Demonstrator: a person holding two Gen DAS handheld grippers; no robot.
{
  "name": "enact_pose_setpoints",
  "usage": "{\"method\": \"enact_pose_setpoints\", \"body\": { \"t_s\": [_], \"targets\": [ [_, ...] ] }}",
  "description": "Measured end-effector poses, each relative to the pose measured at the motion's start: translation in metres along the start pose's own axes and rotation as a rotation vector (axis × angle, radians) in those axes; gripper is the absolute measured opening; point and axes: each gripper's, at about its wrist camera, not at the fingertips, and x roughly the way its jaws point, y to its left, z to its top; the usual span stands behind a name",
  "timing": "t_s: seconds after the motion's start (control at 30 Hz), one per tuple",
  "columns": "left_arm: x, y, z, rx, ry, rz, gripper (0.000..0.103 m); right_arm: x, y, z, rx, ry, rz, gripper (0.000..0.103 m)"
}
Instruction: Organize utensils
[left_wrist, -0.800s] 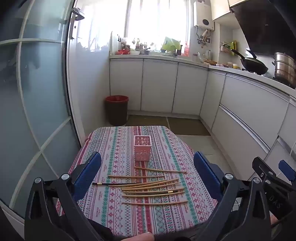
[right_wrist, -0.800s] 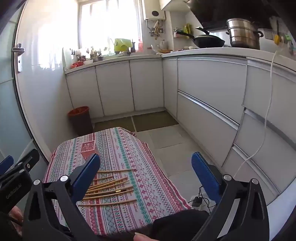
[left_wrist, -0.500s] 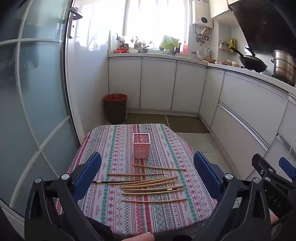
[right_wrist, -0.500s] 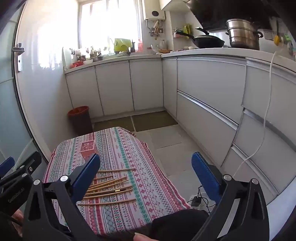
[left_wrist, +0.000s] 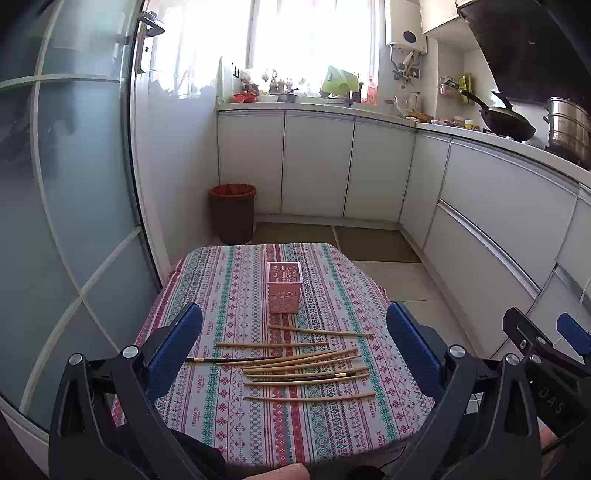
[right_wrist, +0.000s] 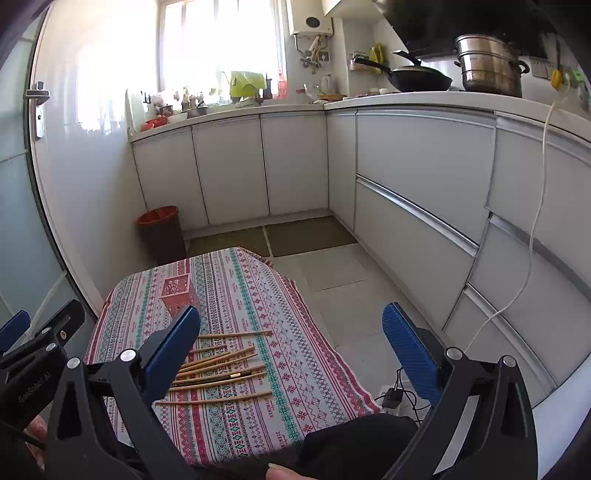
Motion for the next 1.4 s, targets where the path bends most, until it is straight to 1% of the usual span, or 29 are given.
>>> {"method": "enact_pose_setpoints", "body": {
  "t_s": [1.4],
  "targets": [
    [-0.009, 0.002, -0.003, -0.008, -0.004, -0.006, 0.096, -0.001, -0.003, -0.004, 0.008, 0.01, 0.012, 0.096]
  ]
}}
